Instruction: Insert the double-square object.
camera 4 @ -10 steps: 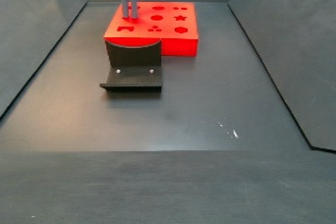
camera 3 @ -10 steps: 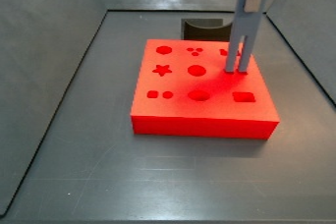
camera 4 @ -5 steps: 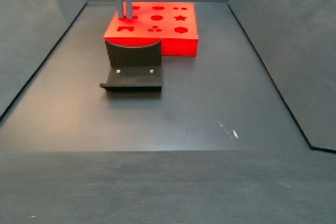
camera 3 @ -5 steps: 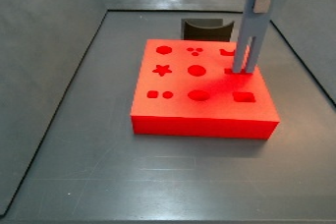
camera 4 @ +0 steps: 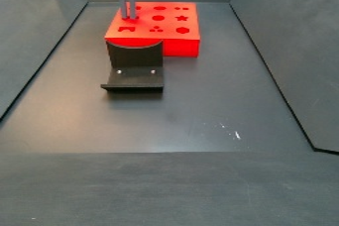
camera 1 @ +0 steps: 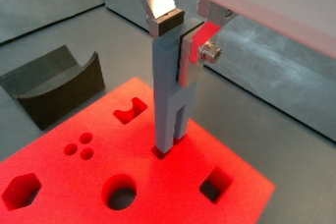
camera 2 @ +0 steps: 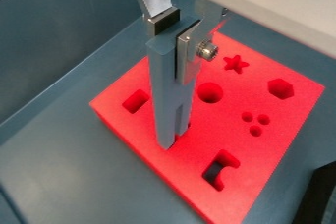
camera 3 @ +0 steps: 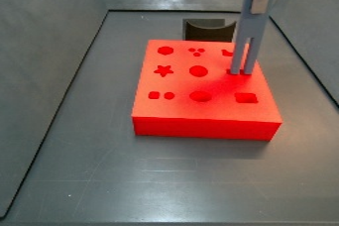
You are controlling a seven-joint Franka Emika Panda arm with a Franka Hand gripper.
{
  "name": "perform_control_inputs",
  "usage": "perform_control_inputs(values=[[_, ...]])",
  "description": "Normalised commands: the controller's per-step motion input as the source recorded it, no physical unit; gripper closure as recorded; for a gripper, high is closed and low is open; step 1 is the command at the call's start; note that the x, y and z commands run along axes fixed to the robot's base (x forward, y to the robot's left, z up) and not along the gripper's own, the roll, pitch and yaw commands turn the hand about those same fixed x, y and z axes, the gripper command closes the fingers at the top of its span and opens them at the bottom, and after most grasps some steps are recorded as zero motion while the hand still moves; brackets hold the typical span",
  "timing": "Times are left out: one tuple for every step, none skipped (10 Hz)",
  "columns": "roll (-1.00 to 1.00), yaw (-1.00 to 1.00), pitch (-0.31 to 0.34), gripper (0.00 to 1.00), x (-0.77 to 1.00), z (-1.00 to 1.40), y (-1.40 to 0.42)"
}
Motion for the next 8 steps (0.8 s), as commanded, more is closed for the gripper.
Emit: perform_control_inputs(values=[[0.07, -0.04, 0.0, 1.0, -0.16, 0.01, -0.04], [0.09, -0.03, 0.0, 1.0, -0.14, 0.0, -0.01], [0.1, 0.0, 0.001, 1.0, -0.03, -0.02, -0.02], [0.17, 0.0, 0.043, 1.0, 0.0, -0.15, 0.0], [0.17, 0.0, 0.093, 1.0, 0.2, -0.22, 0.0], [0.14, 0.0, 0.084, 1.0, 0.21, -0.25, 0.0], [0.13, 0.0, 0.054, 1.0, 0.15, -0.3, 0.0], [0.13, 0.0, 0.013, 1.0, 0.03, -0.4, 0.0]])
